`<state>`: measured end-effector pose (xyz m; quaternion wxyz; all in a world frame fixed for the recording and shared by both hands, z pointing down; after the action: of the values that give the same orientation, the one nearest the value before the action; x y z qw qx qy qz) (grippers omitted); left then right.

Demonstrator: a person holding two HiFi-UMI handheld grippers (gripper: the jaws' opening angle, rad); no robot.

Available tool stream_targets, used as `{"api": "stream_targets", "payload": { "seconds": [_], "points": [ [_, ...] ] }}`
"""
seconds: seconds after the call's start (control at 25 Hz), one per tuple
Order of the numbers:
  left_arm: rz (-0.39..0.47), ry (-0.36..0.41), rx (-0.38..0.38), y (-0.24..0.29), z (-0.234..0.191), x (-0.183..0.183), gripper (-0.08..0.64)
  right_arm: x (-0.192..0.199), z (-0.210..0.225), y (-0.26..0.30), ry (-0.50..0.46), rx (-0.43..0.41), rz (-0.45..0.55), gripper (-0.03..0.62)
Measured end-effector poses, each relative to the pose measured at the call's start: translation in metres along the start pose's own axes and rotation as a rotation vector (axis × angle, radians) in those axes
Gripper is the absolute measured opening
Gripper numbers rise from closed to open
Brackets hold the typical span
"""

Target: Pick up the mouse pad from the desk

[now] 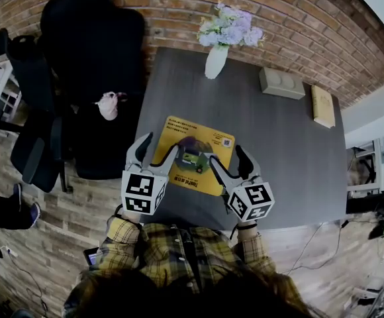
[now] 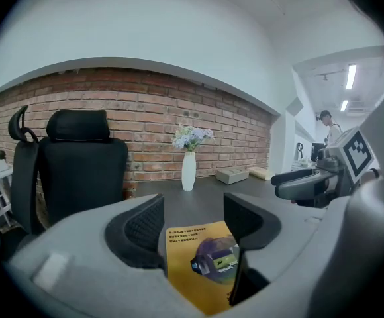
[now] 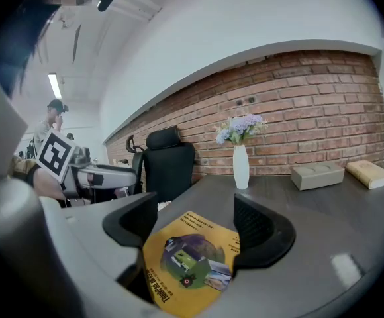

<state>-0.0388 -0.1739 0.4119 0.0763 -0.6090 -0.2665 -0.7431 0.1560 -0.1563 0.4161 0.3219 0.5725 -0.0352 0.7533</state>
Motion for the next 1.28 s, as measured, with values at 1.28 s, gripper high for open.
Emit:
{"api": "stream_targets", "payload": {
  "seconds": [1.28],
  "points": [
    [-0.348, 0.038, 0.142, 0.076, 0.012, 0.134, 0.275, 0.113, 0.061, 0.039, 0.282, 0.139, -0.266, 0.337]
  ]
}}
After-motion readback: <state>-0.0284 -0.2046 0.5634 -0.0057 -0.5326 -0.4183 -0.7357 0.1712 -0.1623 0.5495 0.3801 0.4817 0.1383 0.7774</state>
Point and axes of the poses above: the fingertips, and each gripper's own axes: y forward along the fingers, z to its right, x out of its underside, the point moved 3 cm from there along -y, backward along the fingers, and after that the axes turned 13 degrees about y, right-handed, at the moved point
